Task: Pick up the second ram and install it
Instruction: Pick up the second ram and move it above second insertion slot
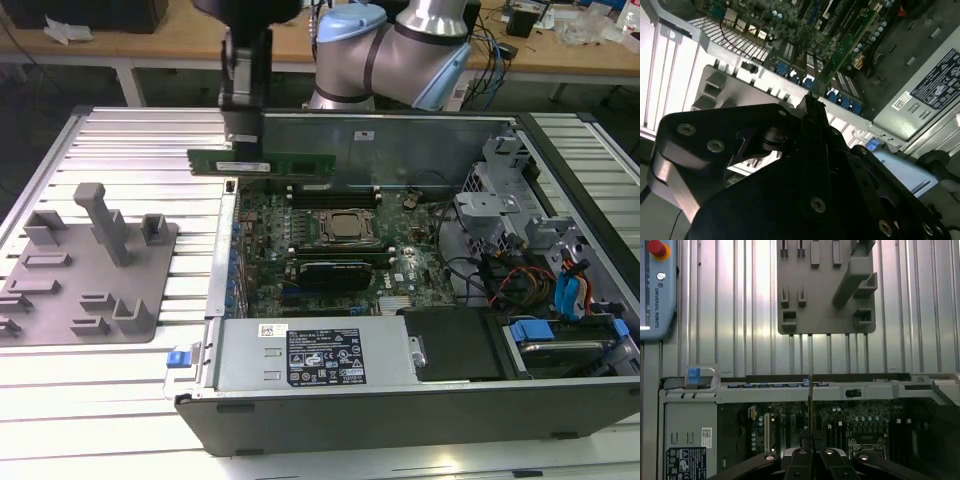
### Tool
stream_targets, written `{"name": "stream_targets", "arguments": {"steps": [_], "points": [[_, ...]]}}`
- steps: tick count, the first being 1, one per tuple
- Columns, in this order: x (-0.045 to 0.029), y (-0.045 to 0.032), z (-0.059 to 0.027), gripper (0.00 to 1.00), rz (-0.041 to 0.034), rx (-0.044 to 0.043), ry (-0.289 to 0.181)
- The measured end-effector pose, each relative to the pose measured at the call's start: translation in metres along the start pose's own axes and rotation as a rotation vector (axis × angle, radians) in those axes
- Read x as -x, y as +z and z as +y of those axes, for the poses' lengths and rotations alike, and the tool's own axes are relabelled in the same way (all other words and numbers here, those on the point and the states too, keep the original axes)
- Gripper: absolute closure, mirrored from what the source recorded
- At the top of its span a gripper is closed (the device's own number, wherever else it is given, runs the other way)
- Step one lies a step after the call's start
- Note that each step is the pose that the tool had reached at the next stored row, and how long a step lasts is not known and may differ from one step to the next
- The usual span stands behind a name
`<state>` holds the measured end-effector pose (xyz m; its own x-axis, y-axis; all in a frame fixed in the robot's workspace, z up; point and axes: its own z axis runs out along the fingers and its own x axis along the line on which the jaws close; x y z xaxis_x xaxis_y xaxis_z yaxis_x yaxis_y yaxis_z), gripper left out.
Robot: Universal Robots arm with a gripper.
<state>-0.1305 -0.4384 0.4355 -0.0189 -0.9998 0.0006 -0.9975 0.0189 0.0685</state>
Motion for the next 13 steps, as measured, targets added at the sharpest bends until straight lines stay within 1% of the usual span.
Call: {"name": "stream_targets", "arguments": {"steps": [3, 4, 5, 6, 7, 8, 9, 10, 11, 13], "points": [[0.0003, -0.0010, -0.0152, 0.91, 0.0000, 0.0021, 0.000], [0.0005, -0.0016, -0.0246, 0.91, 0.0001, 0.0033, 0.000], [0.0006, -0.0019, -0.0294, 0.91, 0.0000, 0.0036, 0.000], [0.0008, -0.0023, -0.0365, 0.91, -0.0001, 0.0038, 0.000], [0.0018, -0.0024, -0.0477, 0.91, -0.0004, 0.0040, 0.000], [0.0028, -0.0023, -0.0532, 0.91, -0.0004, 0.0042, 0.000], [0.0042, -0.0021, -0.0585, 0.91, -0.0004, 0.0043, 0.000], [0.0051, -0.0019, -0.0611, 0.91, -0.0005, 0.0043, 0.000], [0.0069, -0.0014, -0.0653, 0.91, -0.0026, 0.0043, 0.000], [0.0104, 0.0010, -0.0703, 0.91, -0.0117, 0.0044, -0.002]]}}
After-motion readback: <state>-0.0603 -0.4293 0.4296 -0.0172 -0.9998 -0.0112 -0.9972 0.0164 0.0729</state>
